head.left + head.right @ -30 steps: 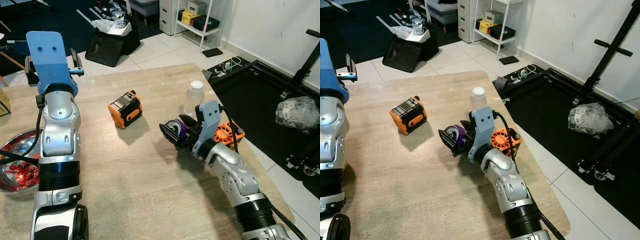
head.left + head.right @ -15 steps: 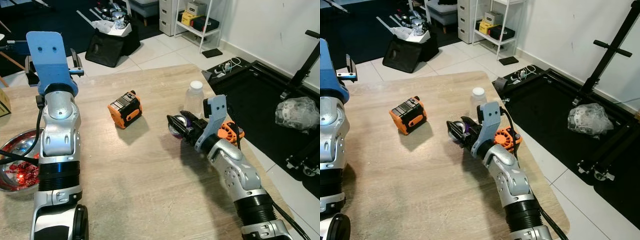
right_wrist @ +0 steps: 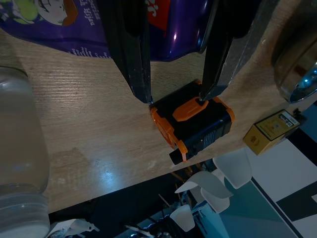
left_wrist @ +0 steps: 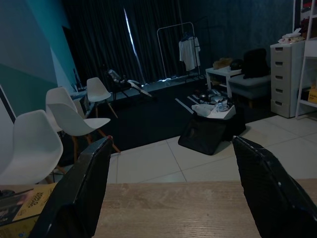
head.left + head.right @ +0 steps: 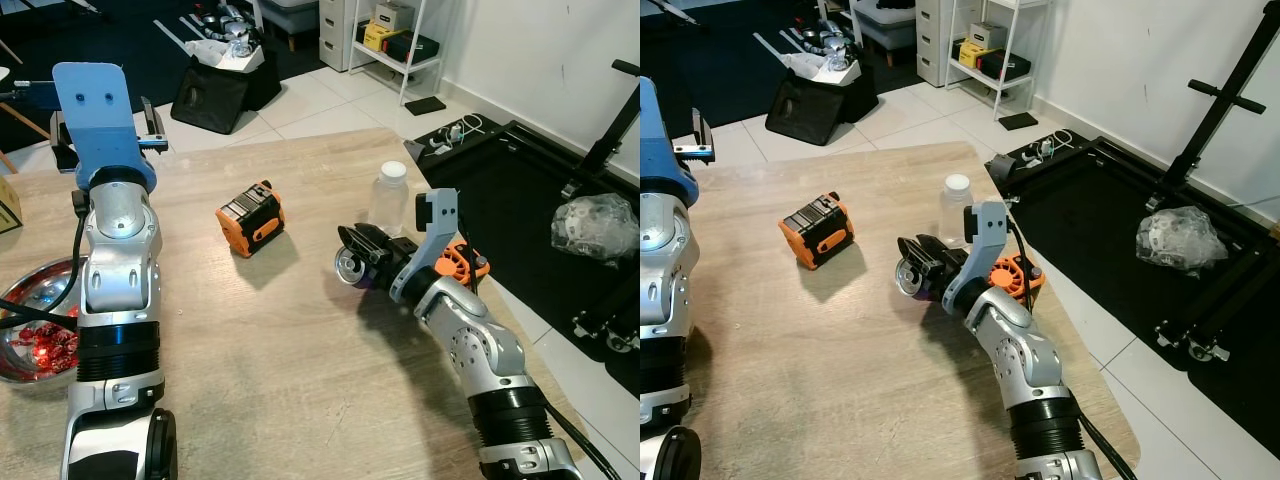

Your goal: Restocking fridge

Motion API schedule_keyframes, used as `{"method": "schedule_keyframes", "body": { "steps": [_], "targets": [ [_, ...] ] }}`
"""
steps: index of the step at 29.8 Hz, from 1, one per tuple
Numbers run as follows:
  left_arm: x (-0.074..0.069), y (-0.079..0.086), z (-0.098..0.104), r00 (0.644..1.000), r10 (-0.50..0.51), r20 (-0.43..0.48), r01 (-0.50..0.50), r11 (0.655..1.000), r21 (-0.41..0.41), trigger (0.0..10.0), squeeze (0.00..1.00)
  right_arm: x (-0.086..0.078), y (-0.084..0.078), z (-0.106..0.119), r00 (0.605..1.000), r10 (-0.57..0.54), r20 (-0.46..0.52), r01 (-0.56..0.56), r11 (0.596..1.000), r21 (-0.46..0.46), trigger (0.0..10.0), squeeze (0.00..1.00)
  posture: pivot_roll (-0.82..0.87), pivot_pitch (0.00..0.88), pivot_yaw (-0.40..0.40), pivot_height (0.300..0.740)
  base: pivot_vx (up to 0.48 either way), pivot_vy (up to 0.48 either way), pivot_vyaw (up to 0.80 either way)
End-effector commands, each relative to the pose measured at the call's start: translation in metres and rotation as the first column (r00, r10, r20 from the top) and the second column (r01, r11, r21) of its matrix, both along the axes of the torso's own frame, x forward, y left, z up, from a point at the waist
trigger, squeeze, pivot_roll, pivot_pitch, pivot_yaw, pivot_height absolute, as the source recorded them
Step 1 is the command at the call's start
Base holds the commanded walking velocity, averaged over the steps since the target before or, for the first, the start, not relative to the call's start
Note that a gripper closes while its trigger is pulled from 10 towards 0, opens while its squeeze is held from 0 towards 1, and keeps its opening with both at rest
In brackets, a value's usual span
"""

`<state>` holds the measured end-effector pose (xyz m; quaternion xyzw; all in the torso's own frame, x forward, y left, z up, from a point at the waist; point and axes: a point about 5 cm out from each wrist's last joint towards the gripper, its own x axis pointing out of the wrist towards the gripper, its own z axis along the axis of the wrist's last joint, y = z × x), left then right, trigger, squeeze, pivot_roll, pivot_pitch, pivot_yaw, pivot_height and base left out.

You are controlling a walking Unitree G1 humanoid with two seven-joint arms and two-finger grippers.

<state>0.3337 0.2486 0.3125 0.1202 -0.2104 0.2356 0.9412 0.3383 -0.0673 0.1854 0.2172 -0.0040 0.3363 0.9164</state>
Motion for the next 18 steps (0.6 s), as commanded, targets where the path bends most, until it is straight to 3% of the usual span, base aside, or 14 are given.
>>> {"method": "schedule_keyframes", "body": {
  "steps": [1,4,8,12,14,15,18],
  "targets": [
    [0.002,-0.001,-0.001,1.0,-0.006,-0.001,0.006,1.0,-0.01,10.0,0.0,-0.001,0.0,-0.005,0.999,0.011,-0.037,-0.011,1.0,0.009,10.0,0.0,0.01,0.162,-0.016,0.74,0.0,0.0,0.0],
    [0.002,-0.002,-0.001,1.0,-0.007,0.001,0.007,1.0,-0.011,10.0,0.0,-0.002,0.003,-0.003,0.998,0.04,-0.057,-0.037,0.998,0.045,10.0,0.0,0.01,0.158,-0.017,0.74,0.0,0.0,0.0],
    [0.001,-0.002,-0.001,1.0,-0.008,0.003,0.008,1.0,-0.012,10.0,0.0,0.002,-0.003,-0.011,0.992,-0.003,-0.123,0.008,0.999,0.038,10.0,0.0,0.01,0.156,-0.017,0.74,0.0,0.0,0.0],
    [0.001,-0.002,0.0,1.0,-0.008,0.004,0.008,1.0,-0.012,10.0,0.0,0.001,-0.004,-0.007,0.994,0.009,-0.106,-0.002,0.998,0.065,10.0,0.0,0.01,0.156,-0.016,0.74,0.0,0.0,0.0],
    [0.001,-0.002,0.0,1.0,-0.008,0.004,0.008,1.0,-0.011,10.0,0.0,-0.002,-0.004,0.0,0.996,0.041,-0.079,-0.032,0.994,0.107,10.0,0.0,0.01,0.155,-0.016,0.74,0.0,0.0,0.0],
    [0.002,-0.002,0.0,1.0,-0.009,0.004,0.009,1.0,-0.011,10.0,0.0,-0.006,-0.005,0.017,0.998,0.062,0.02,-0.064,0.991,0.119,10.0,0.0,0.01,0.156,-0.015,0.74,0.0,0.0,0.0],
    [0.002,-0.003,0.0,1.0,-0.01,0.004,0.011,1.0,-0.011,10.0,0.0,-0.008,-0.006,0.025,0.995,0.061,0.078,-0.068,0.993,0.096,10.0,0.0,0.01,0.156,-0.015,0.74,0.0,0.0,0.0]
  ]
}}
